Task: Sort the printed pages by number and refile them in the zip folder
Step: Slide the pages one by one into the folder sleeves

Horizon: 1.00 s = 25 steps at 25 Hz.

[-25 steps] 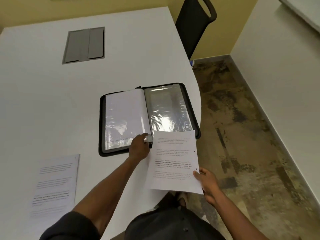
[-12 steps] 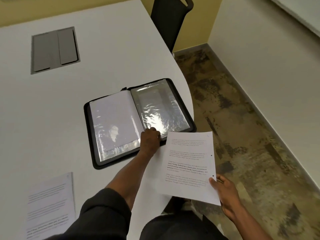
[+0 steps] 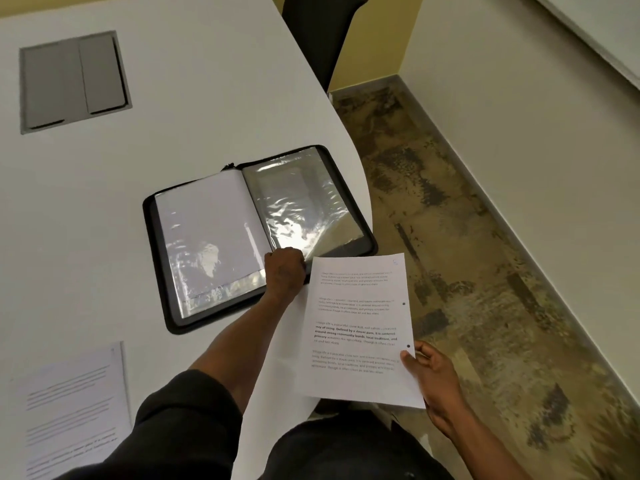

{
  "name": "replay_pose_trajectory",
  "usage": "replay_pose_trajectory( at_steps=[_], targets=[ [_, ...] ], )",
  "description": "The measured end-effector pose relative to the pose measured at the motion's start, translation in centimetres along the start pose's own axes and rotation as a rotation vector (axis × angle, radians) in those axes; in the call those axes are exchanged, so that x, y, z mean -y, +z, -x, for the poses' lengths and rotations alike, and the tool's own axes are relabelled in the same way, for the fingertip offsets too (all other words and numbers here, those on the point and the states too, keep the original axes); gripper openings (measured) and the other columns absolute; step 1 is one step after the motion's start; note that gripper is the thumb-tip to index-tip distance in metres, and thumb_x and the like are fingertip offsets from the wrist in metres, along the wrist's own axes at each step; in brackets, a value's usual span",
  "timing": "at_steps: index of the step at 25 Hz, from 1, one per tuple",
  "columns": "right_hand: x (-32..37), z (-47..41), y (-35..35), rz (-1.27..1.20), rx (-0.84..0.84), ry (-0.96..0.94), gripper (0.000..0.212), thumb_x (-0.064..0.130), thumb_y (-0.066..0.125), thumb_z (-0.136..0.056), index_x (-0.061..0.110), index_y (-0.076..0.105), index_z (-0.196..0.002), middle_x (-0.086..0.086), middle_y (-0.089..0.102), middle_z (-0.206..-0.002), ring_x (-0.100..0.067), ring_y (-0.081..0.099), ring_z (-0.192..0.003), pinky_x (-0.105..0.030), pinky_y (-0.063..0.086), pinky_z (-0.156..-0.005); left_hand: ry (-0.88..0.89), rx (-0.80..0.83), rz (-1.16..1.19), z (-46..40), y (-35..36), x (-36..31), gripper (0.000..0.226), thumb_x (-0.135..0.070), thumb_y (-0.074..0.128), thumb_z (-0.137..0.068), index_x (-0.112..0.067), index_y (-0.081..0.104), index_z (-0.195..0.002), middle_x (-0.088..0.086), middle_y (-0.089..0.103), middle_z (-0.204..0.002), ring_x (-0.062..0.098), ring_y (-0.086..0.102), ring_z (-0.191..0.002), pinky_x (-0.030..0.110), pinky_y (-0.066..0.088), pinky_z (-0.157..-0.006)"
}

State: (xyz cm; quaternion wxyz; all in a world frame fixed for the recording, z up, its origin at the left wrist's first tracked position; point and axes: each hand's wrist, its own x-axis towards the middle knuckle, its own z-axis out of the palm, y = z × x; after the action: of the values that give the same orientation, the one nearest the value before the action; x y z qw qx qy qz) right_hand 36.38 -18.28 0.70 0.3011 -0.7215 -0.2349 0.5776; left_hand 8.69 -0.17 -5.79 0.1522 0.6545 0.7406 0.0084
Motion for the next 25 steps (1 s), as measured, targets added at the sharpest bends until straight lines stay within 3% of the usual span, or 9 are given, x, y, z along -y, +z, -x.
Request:
replay_pose_trajectory(
  at_steps=[5, 9, 11, 14, 17, 22, 25],
  targets=[
    [0.1, 0.2, -0.3, 0.027, 0.003, -0.074, 0.017, 0.008, 0.063, -0.096, 0.013, 0.067, -0.112, -0.003, 0.078, -0.101, -0.027, 0.074, -0.092, -0.047, 0.058, -0.084, -0.163, 0.005, 0.277, -0.7, 0.1, 0.6, 0.011, -0.02, 0.069, -0.081, -0.018, 0.078, -0.074, 0.003, 0.073, -0.078, 0.024, 0.066, -0.081, 0.032, 0.051, -0.075],
    [0.3, 0.0, 0.1, 0.007, -0.017, -0.112, 0.018, 0.007, 0.062, -0.097, 0.012, 0.067, -0.113, -0.004, 0.078, -0.101, -0.026, 0.074, -0.091, -0.04, 0.058, -0.078, -0.187, 0.011, 0.414, -0.8, 0.0, 1.1, 0.014, -0.033, 0.079, -0.078, -0.02, 0.079, -0.072, -0.004, 0.072, -0.073, 0.013, 0.061, -0.071, 0.023, 0.039, -0.065],
    [0.3, -0.3, 0.4, 0.011, -0.025, -0.124, 0.017, 0.008, 0.062, -0.097, 0.013, 0.067, -0.112, -0.004, 0.078, -0.101, -0.025, 0.074, -0.091, -0.041, 0.058, -0.079, -0.187, 0.019, 0.421, -0.8, 0.0, 1.1, 0.012, -0.032, 0.08, -0.077, -0.021, 0.079, -0.073, -0.005, 0.072, -0.074, 0.012, 0.06, -0.071, 0.022, 0.039, -0.066],
    [0.4, -0.8, 1.0, 0.044, -0.023, -0.135, 0.016, 0.009, 0.062, -0.098, 0.016, 0.068, -0.111, 0.0, 0.078, -0.1, -0.024, 0.074, -0.092, -0.046, 0.058, -0.083, -0.201, 0.047, 0.417, -0.7, 0.2, 1.0, 0.008, -0.016, 0.077, -0.076, -0.022, 0.079, -0.072, -0.004, 0.074, -0.078, 0.016, 0.068, -0.078, 0.022, 0.046, -0.068],
    [0.5, -1.2, 2.0, 0.129, -0.014, -0.156, 0.017, 0.013, 0.064, -0.097, 0.023, 0.069, -0.109, 0.006, 0.078, -0.1, -0.019, 0.074, -0.092, -0.049, 0.059, -0.085, -0.158, 0.053, 0.381, -0.4, -0.1, 0.9, 0.013, -0.012, 0.07, -0.078, -0.021, 0.08, -0.076, -0.001, 0.075, -0.084, 0.021, 0.069, -0.087, 0.032, 0.056, -0.078],
    [1.3, -1.7, 4.2, 0.175, 0.051, -0.162, 0.014, 0.013, 0.064, -0.097, 0.021, 0.07, -0.106, 0.004, 0.078, -0.098, -0.019, 0.074, -0.09, -0.047, 0.061, -0.082, -0.024, 0.016, 0.26, 0.3, -0.1, 0.9, 0.024, -0.011, 0.058, -0.086, -0.018, 0.078, -0.097, 0.001, 0.074, -0.103, 0.027, 0.06, -0.106, 0.04, 0.046, -0.093],
    [1.7, -2.3, 5.0, 0.142, 0.088, -0.105, 0.012, 0.012, 0.064, -0.097, 0.016, 0.07, -0.107, 0.001, 0.078, -0.099, -0.023, 0.074, -0.094, -0.045, 0.061, -0.083, 0.038, -0.022, 0.208, 0.6, 0.4, 1.1, 0.023, -0.012, 0.058, -0.088, -0.017, 0.076, -0.102, 0.003, 0.073, -0.105, 0.028, 0.061, -0.105, 0.04, 0.041, -0.092]
  ],
)
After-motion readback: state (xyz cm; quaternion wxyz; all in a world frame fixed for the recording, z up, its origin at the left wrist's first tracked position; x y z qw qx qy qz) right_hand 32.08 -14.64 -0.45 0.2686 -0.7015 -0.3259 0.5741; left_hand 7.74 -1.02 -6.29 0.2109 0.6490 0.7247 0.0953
